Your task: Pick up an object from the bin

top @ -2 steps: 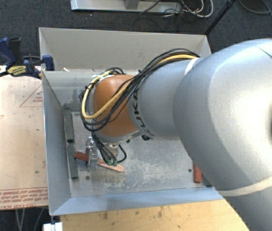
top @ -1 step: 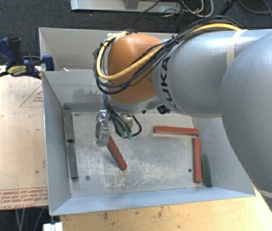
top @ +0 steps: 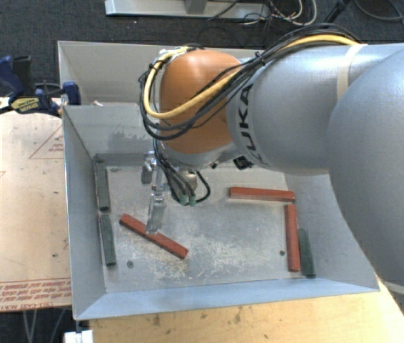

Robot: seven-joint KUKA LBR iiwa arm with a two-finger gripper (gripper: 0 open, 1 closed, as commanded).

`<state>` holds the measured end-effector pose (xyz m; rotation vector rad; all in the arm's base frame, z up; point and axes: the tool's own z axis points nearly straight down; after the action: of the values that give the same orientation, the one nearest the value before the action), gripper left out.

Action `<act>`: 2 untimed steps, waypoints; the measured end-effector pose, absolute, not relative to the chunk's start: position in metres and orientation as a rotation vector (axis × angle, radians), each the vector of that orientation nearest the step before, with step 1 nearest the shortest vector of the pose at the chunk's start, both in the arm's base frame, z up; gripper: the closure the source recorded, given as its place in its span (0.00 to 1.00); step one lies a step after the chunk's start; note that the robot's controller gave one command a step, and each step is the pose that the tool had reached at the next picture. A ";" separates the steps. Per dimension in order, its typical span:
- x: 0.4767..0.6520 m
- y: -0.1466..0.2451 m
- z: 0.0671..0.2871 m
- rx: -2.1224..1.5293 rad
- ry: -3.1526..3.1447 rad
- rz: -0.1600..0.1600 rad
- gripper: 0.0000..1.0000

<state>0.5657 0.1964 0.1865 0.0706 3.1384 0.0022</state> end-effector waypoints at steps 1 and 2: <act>0.566 0.196 0.186 0.070 3.138 0.002 0.00; 0.553 0.181 0.144 0.026 3.133 0.006 0.00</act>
Offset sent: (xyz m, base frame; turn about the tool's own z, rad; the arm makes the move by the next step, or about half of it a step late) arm -0.0367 -0.0448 -0.1165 -0.0708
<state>0.5529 0.1807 0.1441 0.0259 3.1333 0.0061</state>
